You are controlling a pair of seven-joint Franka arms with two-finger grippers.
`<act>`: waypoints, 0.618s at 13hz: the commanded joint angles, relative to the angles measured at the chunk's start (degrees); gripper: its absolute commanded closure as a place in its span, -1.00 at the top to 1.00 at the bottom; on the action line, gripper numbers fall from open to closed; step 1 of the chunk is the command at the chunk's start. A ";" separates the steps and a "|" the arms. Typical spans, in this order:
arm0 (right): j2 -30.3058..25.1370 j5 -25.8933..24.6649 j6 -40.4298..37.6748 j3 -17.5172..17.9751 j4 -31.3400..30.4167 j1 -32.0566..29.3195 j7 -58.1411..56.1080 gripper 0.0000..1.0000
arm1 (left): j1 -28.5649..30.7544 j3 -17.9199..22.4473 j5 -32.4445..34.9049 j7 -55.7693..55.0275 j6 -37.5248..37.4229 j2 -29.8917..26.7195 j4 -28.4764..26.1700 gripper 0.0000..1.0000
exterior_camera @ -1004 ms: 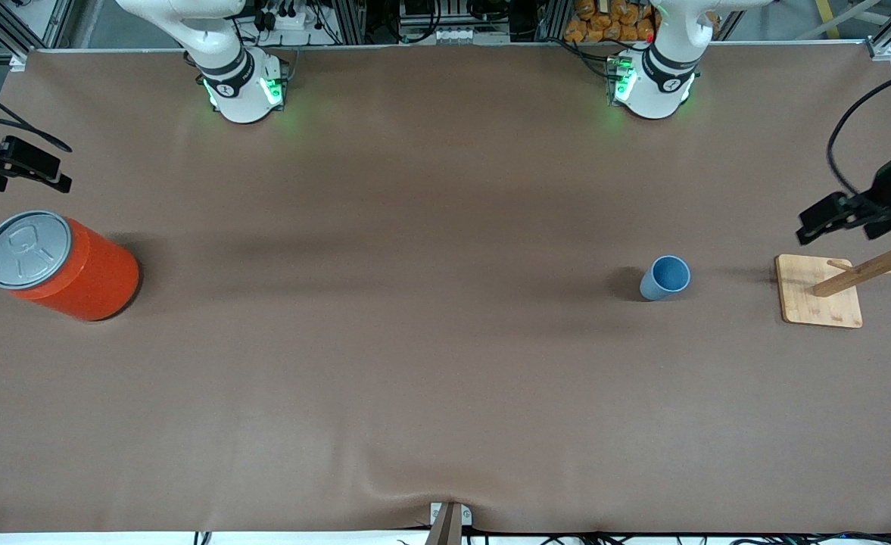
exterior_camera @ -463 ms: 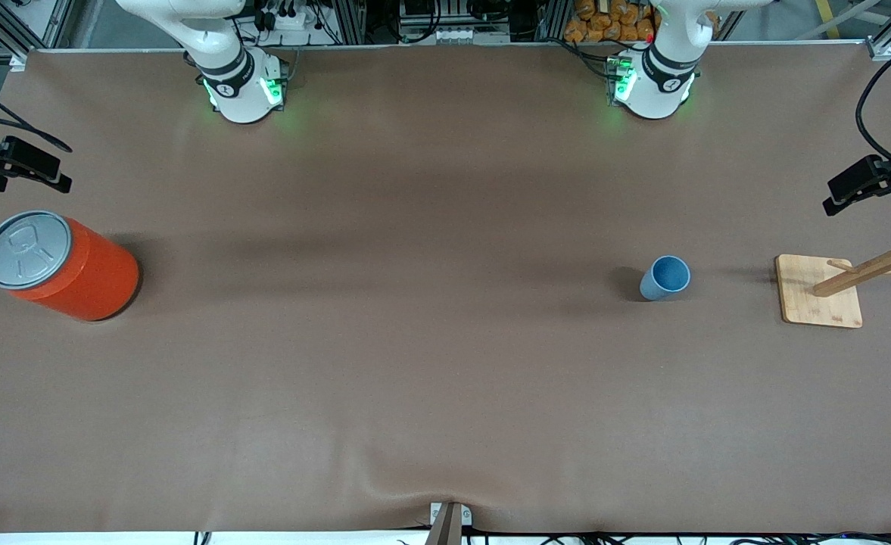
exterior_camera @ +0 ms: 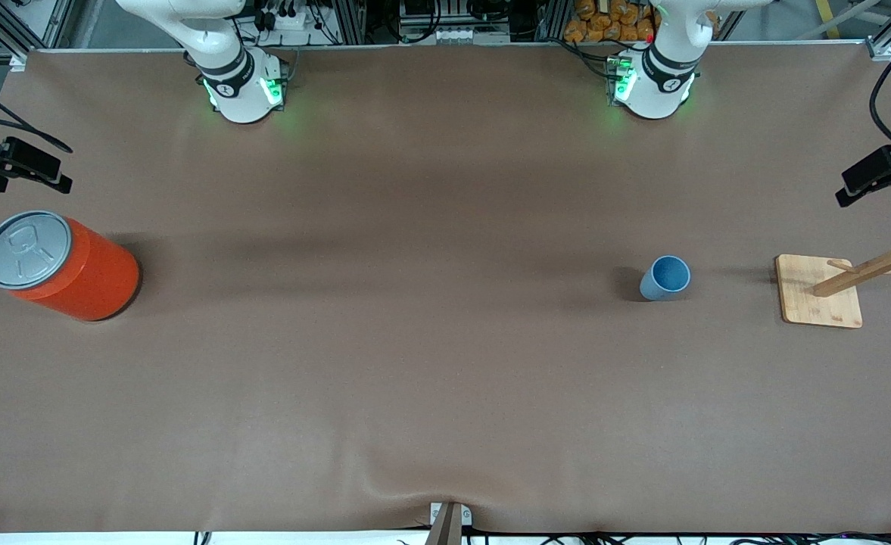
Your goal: Flip cup
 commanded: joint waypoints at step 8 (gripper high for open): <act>0.30 0.43 0.00 0.06 0.46 0.10 0.72 1.00 | -0.87 -2.83 -0.37 -4.27 -3.09 -1.79 -1.68 1.00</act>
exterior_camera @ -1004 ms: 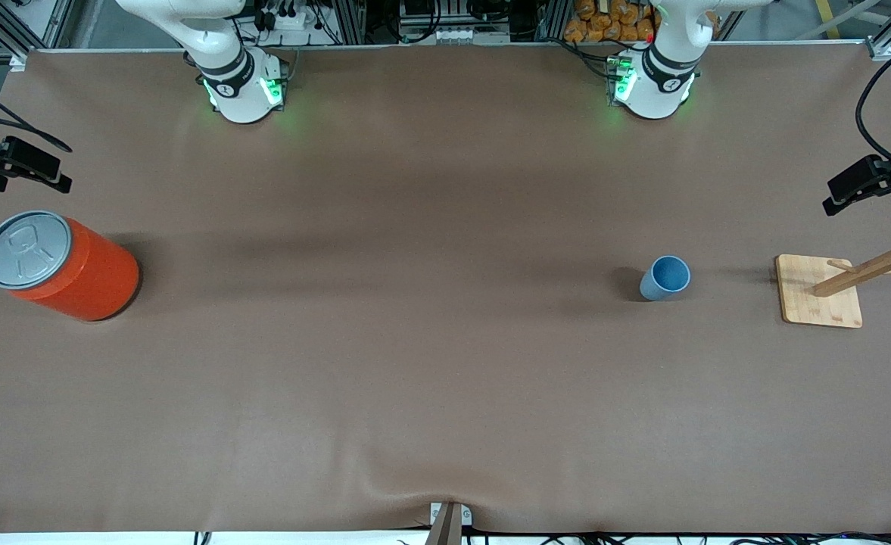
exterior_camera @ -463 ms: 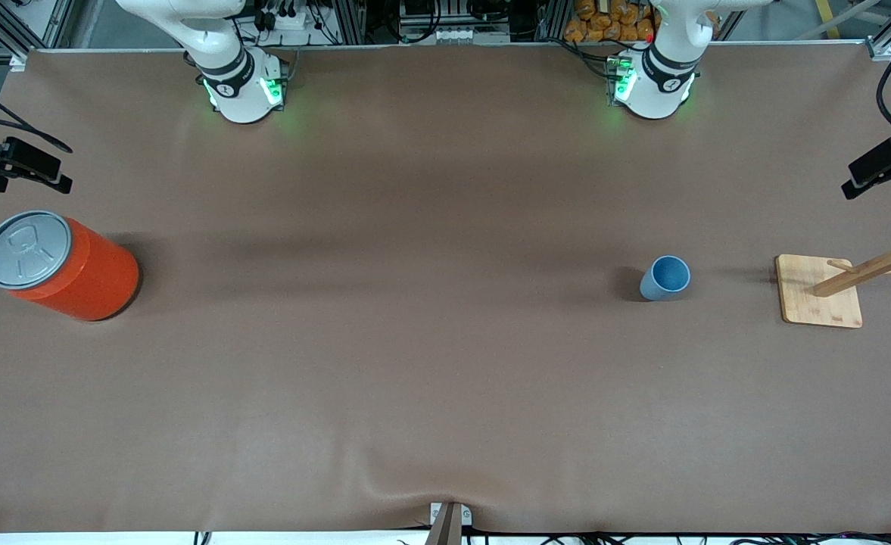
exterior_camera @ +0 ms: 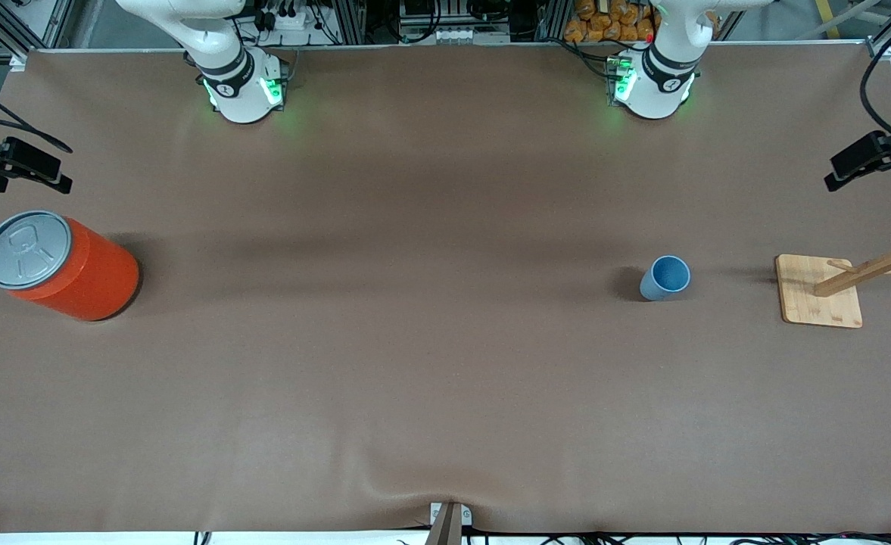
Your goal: Flip cup
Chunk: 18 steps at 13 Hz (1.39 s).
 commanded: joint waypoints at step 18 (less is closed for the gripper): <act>0.64 0.43 -0.01 0.06 0.46 0.10 0.72 1.00 | 0.30 -1.12 -0.65 2.88 -0.51 0.43 0.10 1.00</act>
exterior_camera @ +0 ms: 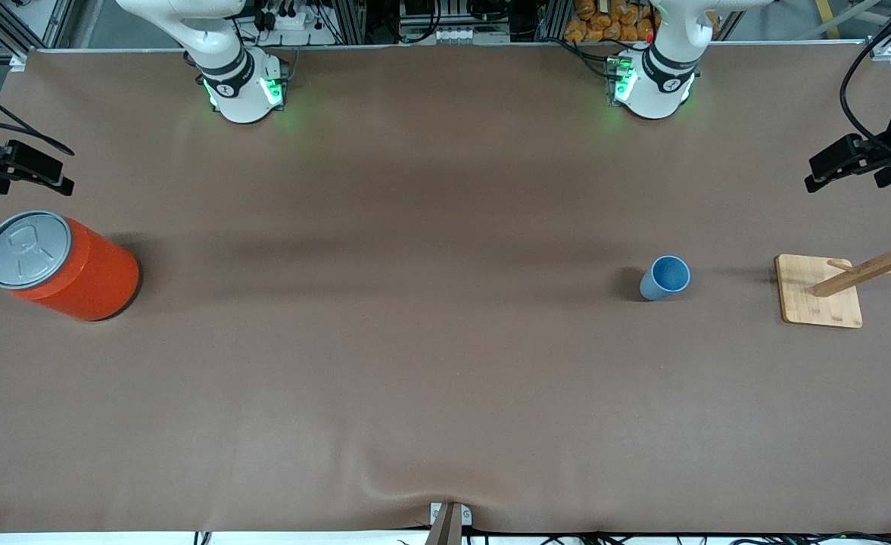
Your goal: Flip cup
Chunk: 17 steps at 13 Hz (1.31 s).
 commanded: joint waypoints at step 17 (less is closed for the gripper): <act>0.69 0.25 -0.02 0.06 0.46 0.80 0.72 1.00 | 0.18 -0.03 -0.79 2.63 -2.36 0.35 0.22 1.00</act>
